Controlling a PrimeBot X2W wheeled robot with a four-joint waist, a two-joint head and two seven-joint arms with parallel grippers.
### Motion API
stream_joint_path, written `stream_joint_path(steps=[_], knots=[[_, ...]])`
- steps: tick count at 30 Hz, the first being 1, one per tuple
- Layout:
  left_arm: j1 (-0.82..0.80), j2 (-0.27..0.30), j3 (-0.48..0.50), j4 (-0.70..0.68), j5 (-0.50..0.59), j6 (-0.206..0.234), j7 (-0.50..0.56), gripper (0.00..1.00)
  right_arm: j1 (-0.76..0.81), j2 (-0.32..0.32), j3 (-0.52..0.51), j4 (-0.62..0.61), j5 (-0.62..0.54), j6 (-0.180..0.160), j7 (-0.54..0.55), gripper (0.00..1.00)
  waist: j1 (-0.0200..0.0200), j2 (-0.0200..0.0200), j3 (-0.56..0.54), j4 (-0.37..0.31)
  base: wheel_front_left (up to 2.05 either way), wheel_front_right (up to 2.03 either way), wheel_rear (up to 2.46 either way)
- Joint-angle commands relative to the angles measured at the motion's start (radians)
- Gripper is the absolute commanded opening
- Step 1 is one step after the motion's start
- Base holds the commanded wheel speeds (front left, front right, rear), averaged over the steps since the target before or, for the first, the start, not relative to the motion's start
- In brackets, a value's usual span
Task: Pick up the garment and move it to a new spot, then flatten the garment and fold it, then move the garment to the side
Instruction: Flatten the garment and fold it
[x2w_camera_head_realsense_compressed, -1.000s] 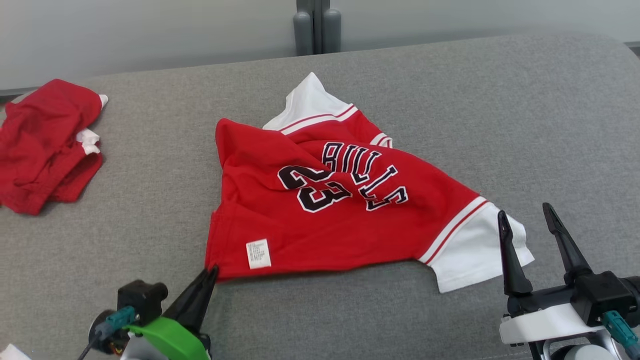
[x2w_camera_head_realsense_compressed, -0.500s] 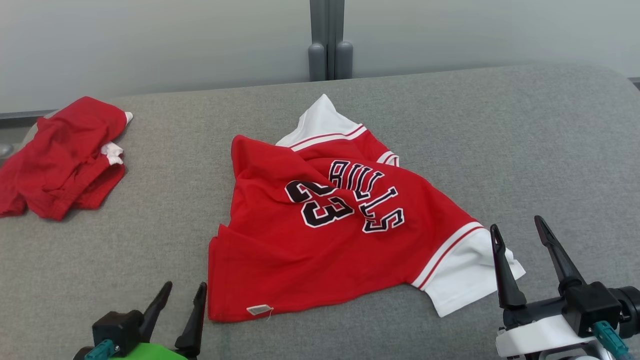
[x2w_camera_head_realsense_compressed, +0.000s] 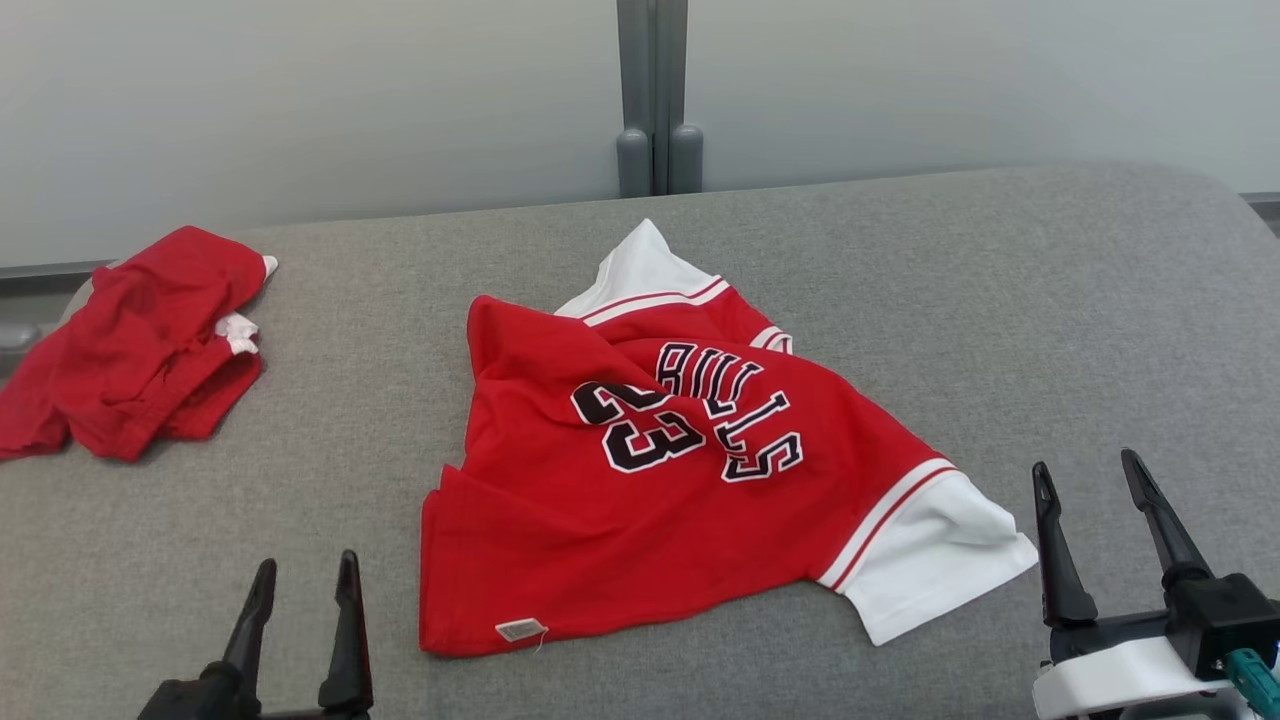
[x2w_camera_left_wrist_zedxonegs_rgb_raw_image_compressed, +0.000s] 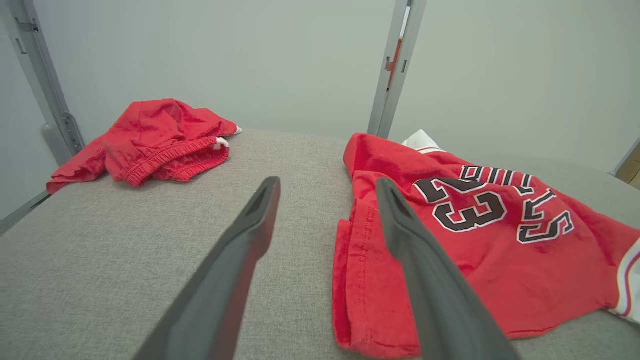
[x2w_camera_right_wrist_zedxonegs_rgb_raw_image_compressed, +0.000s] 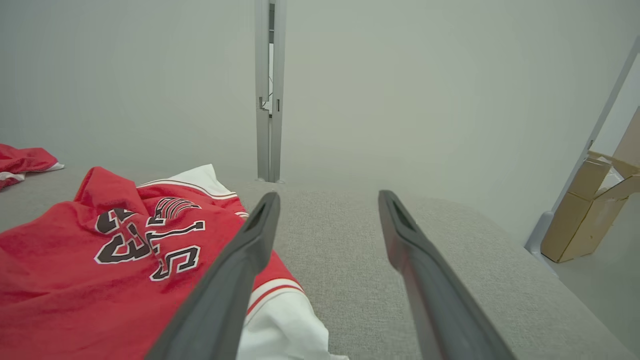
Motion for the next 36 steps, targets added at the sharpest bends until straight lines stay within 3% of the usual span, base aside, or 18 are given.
stream_joint_path(steps=[1,6,10,36], knots=[[0.014,-0.015,0.03,-0.008,0.024,-0.014,-0.001,1.0,-0.004,-0.001,-0.005,0.012,-0.011,-0.002,-0.003,1.0,0.0,-0.0001,-0.002,-0.001,0.0,0.0,0.0],[0.027,-0.066,0.105,-0.018,0.099,-0.067,-0.001,1.0,-0.007,0.002,-0.016,0.076,-0.027,-0.002,-0.003,1.0,0.0,-0.0001,-0.009,-0.003,0.0,0.0,0.0],[0.018,-0.081,0.116,-0.033,0.124,-0.083,-0.001,1.0,-0.016,0.005,0.004,0.112,-0.012,-0.002,-0.003,1.0,0.0,-0.0001,-0.01,-0.003,0.0,0.0,0.0],[-0.001,-0.086,0.081,-0.004,0.13,-0.092,-0.001,1.0,-0.059,0.006,0.039,0.117,0.02,-0.002,-0.003,1.0,0.0,-0.0001,0.008,-0.011,0.0,0.0,0.0]])
